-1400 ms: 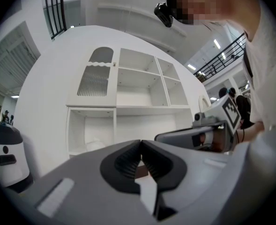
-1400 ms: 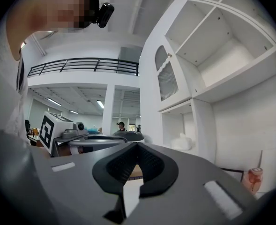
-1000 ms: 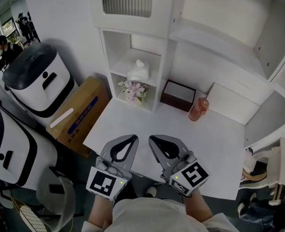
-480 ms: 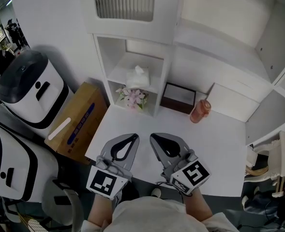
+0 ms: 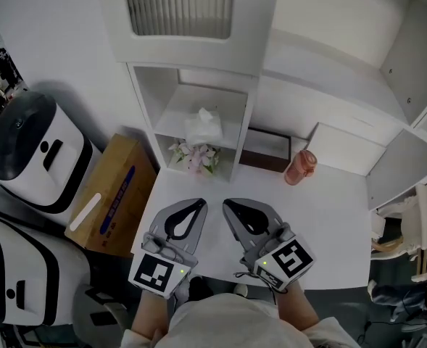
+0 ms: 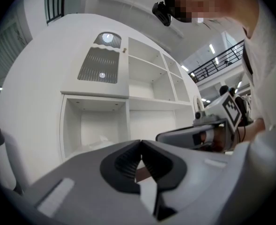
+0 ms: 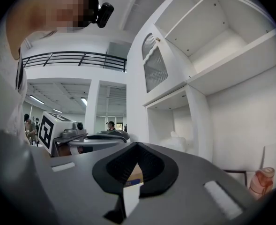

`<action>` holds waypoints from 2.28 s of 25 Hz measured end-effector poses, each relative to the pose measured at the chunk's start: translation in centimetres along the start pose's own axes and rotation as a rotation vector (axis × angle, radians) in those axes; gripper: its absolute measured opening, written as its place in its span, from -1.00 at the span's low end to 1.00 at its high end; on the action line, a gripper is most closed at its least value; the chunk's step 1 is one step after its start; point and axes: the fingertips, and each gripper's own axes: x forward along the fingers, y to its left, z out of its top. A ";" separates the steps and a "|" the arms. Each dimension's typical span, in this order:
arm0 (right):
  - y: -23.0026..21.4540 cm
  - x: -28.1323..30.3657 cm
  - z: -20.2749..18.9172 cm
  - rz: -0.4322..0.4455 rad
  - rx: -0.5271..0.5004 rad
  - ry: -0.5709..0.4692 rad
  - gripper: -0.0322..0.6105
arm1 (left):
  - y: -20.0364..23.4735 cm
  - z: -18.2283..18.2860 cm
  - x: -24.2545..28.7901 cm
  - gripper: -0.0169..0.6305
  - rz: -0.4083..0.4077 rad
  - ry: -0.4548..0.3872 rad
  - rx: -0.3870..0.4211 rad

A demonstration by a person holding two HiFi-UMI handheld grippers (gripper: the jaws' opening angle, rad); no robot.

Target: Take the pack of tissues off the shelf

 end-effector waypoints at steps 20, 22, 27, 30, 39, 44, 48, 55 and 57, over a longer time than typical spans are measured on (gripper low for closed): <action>-2.4 5.1 -0.3 -0.148 0.013 -0.002 -0.90 | 5.8 -1.0 3.1 -0.94 -0.124 0.004 -0.002; -2.6 5.3 -0.4 -0.165 0.015 -0.002 -0.89 | 6.3 -1.3 3.4 -0.94 -0.132 0.004 0.004; -3.1 5.6 -0.8 -0.209 0.019 0.003 -0.89 | 7.7 -2.0 4.1 -0.94 -0.140 -0.002 0.022; -3.4 5.8 -1.0 -0.231 0.020 0.007 -0.89 | 8.4 -2.1 4.5 -0.94 -0.144 -0.005 0.018; -4.1 7.0 -1.3 -0.268 0.014 0.019 -0.89 | 11.2 -3.6 6.0 -0.94 -0.120 0.022 -0.006; -4.7 7.3 -1.5 -0.291 0.015 0.026 -0.90 | 13.0 -4.7 7.0 -0.94 -0.086 0.048 -0.025; -5.4 7.4 -1.9 -0.318 0.020 0.037 -0.89 | 14.0 -5.5 8.1 -0.86 -0.082 0.063 -0.036; -6.3 7.2 -2.2 -0.363 0.018 0.060 -0.89 | 15.3 -6.7 10.1 -0.78 -0.089 0.081 -0.042; -6.6 7.1 -2.3 -0.378 0.017 0.065 -0.89 | 15.5 -6.9 10.7 -0.73 -0.093 0.081 -0.042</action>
